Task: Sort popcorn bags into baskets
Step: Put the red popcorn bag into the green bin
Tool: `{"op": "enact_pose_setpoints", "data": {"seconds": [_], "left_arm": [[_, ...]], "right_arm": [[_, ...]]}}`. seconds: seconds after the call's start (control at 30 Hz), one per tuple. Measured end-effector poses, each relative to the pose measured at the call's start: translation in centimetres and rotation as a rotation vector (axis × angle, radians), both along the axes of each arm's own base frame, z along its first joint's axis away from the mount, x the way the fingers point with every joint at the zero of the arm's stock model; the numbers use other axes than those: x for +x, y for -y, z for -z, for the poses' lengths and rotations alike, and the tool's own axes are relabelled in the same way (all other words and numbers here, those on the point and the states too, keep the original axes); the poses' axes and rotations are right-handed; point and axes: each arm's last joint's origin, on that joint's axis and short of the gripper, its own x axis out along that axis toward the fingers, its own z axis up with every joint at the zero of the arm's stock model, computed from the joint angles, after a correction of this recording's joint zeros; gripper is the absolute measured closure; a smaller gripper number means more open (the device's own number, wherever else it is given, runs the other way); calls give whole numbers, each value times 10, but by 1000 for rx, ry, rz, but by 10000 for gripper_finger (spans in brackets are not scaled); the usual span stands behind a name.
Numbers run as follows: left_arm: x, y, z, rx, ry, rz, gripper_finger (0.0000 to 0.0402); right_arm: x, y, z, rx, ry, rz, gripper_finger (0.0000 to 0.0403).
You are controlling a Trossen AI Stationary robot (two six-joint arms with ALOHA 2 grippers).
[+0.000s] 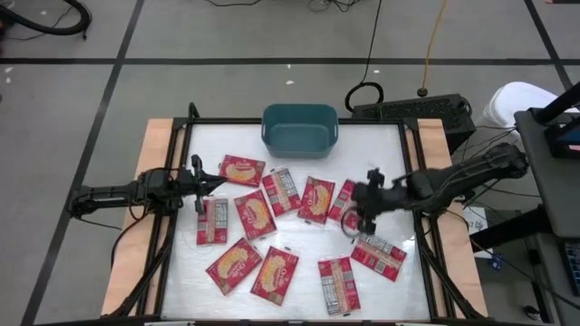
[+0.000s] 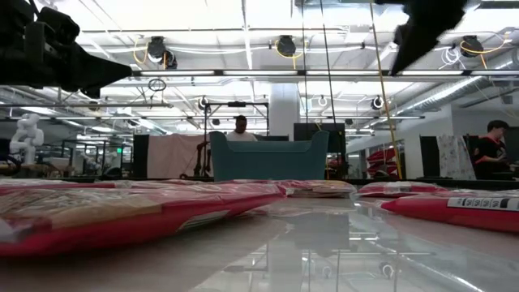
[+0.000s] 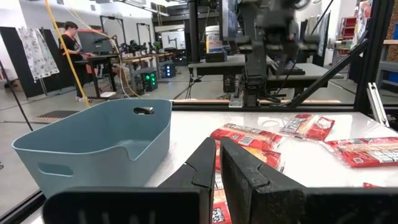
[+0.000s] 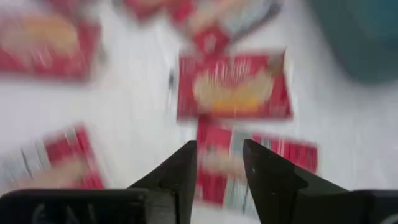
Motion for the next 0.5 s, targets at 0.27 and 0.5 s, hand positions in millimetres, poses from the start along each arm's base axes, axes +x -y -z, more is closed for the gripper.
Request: {"op": "enact_pose_setpoints", "data": {"seconds": [0.27, 0.5], "left_arm": [[0, 0, 0, -40, 6, 3, 371], [0, 0, 0, -87, 11, 5, 371]], "right_arm": [[5, -29, 37, -72, -189, -96, 239], [9, -35, 75, -132, -210, -117, 191]]}}
